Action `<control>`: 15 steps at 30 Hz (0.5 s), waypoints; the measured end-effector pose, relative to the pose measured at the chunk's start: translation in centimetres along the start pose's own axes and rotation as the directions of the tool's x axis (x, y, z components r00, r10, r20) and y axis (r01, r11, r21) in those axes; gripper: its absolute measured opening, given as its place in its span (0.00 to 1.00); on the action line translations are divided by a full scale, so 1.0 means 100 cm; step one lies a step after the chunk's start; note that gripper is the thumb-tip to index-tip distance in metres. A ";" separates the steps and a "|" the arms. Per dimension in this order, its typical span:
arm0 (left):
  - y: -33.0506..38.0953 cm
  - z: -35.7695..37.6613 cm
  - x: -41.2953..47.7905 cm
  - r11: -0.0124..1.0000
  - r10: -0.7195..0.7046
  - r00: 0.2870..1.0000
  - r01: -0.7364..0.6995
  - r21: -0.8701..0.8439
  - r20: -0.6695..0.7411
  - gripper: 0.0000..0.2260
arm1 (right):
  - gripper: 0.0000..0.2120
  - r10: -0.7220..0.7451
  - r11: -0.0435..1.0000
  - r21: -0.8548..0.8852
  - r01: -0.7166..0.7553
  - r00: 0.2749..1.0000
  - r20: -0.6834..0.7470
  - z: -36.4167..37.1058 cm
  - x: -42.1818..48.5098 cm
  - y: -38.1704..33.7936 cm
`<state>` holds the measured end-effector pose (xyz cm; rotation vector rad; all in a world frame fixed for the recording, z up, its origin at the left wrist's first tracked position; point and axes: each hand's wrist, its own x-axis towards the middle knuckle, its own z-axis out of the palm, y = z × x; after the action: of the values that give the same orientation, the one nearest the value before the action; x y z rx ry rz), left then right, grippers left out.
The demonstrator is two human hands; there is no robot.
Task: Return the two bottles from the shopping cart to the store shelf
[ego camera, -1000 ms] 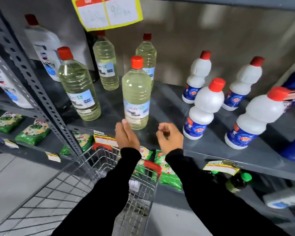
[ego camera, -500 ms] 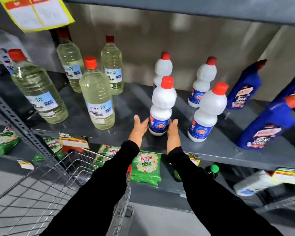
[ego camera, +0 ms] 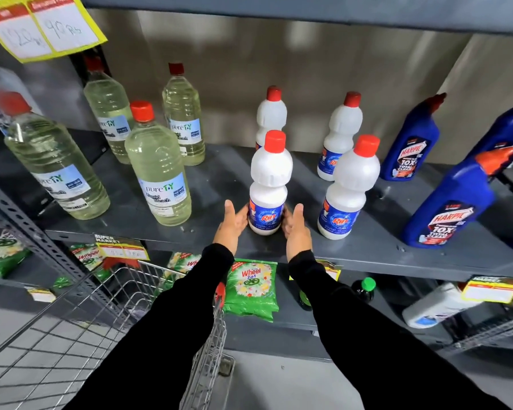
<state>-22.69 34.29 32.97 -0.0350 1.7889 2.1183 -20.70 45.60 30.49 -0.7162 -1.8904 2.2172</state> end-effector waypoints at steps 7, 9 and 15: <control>0.000 0.001 -0.003 1.000 0.005 1.000 -0.005 0.015 -0.004 0.30 | 0.43 0.018 1.000 -0.019 -0.017 0.998 0.059 0.001 -0.002 -0.001; -0.001 0.002 -0.002 1.000 0.018 1.000 -0.018 0.023 -0.018 0.30 | 0.35 0.003 1.000 0.002 -0.003 0.997 0.075 0.000 -0.001 0.002; 0.000 0.010 -0.004 0.997 0.029 0.999 -0.027 0.074 -0.032 0.30 | 0.32 0.025 0.999 -0.051 -0.018 0.989 0.144 -0.001 -0.006 -0.003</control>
<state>-22.09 35.14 33.26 -0.0264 1.8956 2.0811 -20.19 45.51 30.92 -0.6004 -2.0201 2.3011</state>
